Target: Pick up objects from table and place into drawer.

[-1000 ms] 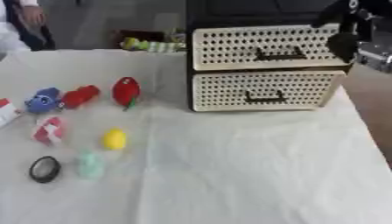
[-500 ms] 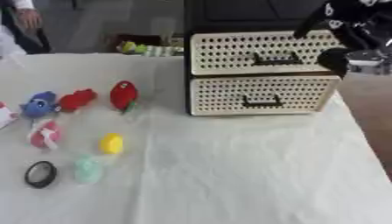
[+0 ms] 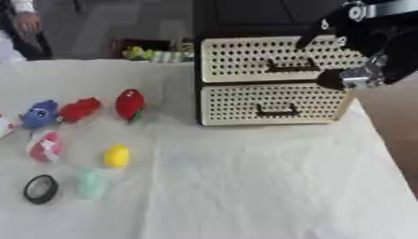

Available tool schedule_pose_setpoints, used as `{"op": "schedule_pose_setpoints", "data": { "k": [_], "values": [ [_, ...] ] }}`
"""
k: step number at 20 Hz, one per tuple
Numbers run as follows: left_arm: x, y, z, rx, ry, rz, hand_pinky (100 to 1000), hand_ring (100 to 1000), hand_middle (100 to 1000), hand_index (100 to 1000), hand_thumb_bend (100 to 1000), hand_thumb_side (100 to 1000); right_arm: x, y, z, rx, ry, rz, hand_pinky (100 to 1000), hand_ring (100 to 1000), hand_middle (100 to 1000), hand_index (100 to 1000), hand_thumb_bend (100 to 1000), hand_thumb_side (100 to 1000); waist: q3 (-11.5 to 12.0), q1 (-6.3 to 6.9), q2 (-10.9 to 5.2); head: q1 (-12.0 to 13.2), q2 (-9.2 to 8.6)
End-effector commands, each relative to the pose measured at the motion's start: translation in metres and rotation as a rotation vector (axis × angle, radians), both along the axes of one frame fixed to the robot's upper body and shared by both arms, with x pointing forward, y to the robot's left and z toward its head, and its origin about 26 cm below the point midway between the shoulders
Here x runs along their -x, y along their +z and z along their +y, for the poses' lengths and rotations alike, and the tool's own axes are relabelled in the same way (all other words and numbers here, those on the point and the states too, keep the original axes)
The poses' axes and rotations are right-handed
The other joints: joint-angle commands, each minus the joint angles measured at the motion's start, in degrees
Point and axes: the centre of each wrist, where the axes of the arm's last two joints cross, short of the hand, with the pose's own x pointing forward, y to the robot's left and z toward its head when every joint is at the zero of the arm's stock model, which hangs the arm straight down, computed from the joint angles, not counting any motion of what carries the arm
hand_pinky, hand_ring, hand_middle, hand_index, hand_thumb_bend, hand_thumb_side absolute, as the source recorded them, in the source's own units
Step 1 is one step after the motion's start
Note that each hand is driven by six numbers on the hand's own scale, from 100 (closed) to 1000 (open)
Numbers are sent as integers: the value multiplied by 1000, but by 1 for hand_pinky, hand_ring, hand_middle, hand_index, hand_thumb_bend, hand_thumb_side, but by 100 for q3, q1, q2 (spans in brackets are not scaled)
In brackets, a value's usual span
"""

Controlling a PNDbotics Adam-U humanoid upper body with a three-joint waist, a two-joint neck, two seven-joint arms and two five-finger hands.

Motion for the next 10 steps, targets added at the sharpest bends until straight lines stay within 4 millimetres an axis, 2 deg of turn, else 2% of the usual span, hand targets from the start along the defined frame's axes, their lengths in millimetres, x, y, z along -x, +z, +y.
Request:
{"op": "schedule_pose_setpoints", "data": {
  "k": [1,4,10],
  "values": [
    [2,7,-1,-10,-13,-26,484,558,646,780,100,957,-3,6,-2,-1,-35,-11,143,100,100,901,353,427,2,-8,-94,-20,-48],
    [2,7,-2,-10,-17,-24,484,558,646,780,100,958,-9,1,0,12,-40,1,100,100,100,894,326,305,12,-7,-83,-26,-36],
    [2,7,-3,-9,-24,-22,484,559,646,780,100,959,-20,0,1,-17,-82,18,100,100,100,883,327,299,17,-3,-65,-44,-29]
  ]
}}
